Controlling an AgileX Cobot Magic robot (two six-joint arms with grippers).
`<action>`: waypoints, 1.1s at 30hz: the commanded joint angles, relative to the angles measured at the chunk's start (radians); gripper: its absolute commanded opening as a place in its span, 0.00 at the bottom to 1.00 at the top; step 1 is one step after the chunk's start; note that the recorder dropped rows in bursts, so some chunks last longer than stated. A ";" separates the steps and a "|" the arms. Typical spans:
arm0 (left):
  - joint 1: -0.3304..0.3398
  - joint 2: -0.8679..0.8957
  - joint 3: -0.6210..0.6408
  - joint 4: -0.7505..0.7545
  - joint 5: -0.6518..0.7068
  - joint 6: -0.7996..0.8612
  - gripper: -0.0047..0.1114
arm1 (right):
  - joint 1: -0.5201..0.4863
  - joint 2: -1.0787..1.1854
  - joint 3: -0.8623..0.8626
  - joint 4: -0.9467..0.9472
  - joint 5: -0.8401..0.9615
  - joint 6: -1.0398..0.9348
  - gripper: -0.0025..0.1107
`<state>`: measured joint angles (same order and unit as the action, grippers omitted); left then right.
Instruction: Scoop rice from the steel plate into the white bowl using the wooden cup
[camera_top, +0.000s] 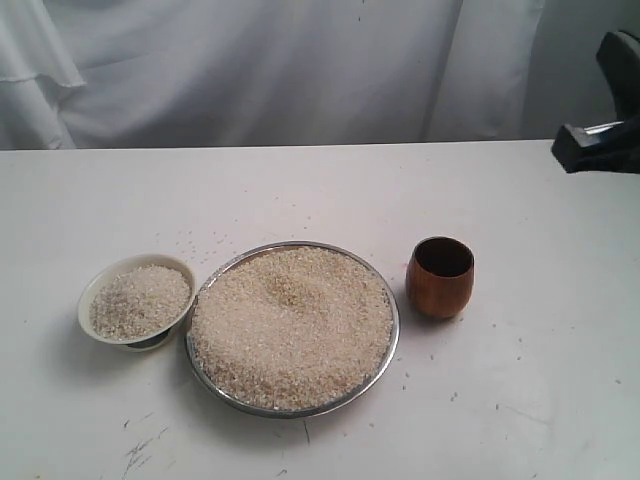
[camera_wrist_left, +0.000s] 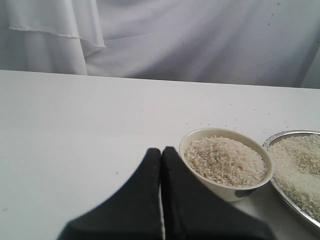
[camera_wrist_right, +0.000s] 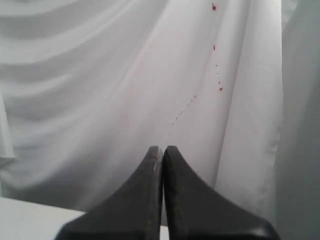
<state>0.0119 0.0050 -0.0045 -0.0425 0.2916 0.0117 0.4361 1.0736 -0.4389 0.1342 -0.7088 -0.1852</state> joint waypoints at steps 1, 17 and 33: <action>-0.002 -0.005 0.005 -0.001 -0.006 -0.003 0.04 | -0.057 -0.215 0.004 0.050 0.371 -0.092 0.02; -0.002 -0.005 0.005 -0.001 -0.006 -0.003 0.04 | -0.300 -0.933 0.291 0.031 0.854 0.018 0.02; -0.002 -0.005 0.005 -0.001 -0.006 -0.003 0.04 | -0.339 -1.074 0.439 -0.169 0.976 0.260 0.02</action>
<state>0.0119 0.0050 -0.0045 -0.0425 0.2916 0.0117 0.1041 0.0061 -0.0094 -0.0292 0.2647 0.0831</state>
